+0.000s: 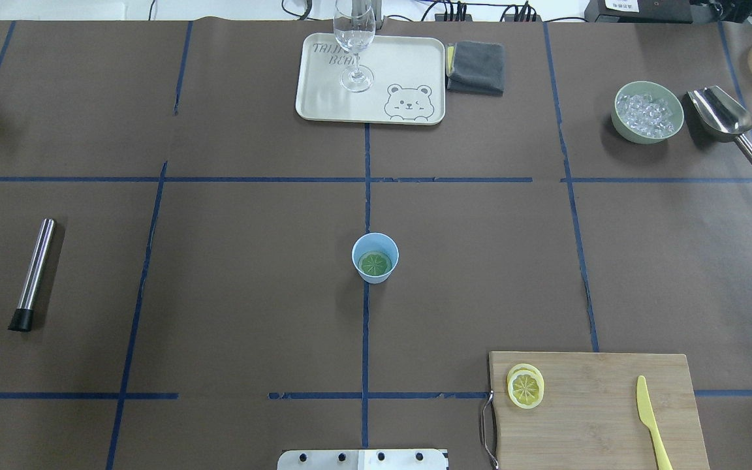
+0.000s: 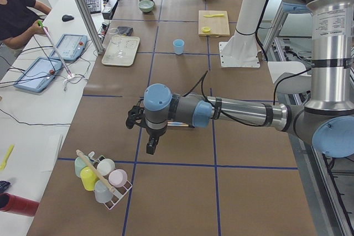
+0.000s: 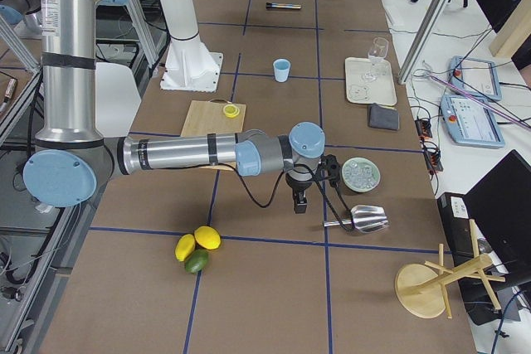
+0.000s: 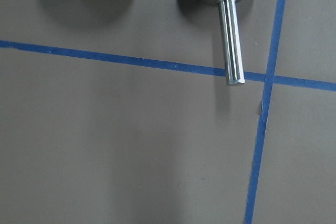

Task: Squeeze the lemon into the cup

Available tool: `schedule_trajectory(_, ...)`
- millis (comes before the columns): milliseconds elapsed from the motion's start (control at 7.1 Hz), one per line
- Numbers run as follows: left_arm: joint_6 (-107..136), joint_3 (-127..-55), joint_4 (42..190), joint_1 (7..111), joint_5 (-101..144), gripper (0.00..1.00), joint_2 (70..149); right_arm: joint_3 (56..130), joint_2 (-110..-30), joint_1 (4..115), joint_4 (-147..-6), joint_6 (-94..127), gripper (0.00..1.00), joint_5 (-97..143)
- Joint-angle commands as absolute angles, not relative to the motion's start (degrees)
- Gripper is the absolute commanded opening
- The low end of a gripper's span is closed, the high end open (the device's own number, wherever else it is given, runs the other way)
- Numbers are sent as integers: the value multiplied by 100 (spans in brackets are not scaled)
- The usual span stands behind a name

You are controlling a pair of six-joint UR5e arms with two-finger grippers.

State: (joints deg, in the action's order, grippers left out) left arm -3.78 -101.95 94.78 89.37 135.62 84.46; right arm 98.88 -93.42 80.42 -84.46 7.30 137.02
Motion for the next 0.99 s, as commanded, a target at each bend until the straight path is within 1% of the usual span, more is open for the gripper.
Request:
schedule_trajectory(0,-378,-10195,9475,8938,13562,100,8420,9879,-9343,8042,-8446,729,100,13702)
schedule_trajectory(845,-404,-10178,9483,8930,13562,100,8429,9739,-9343,8016,-8446,721,100,13702)
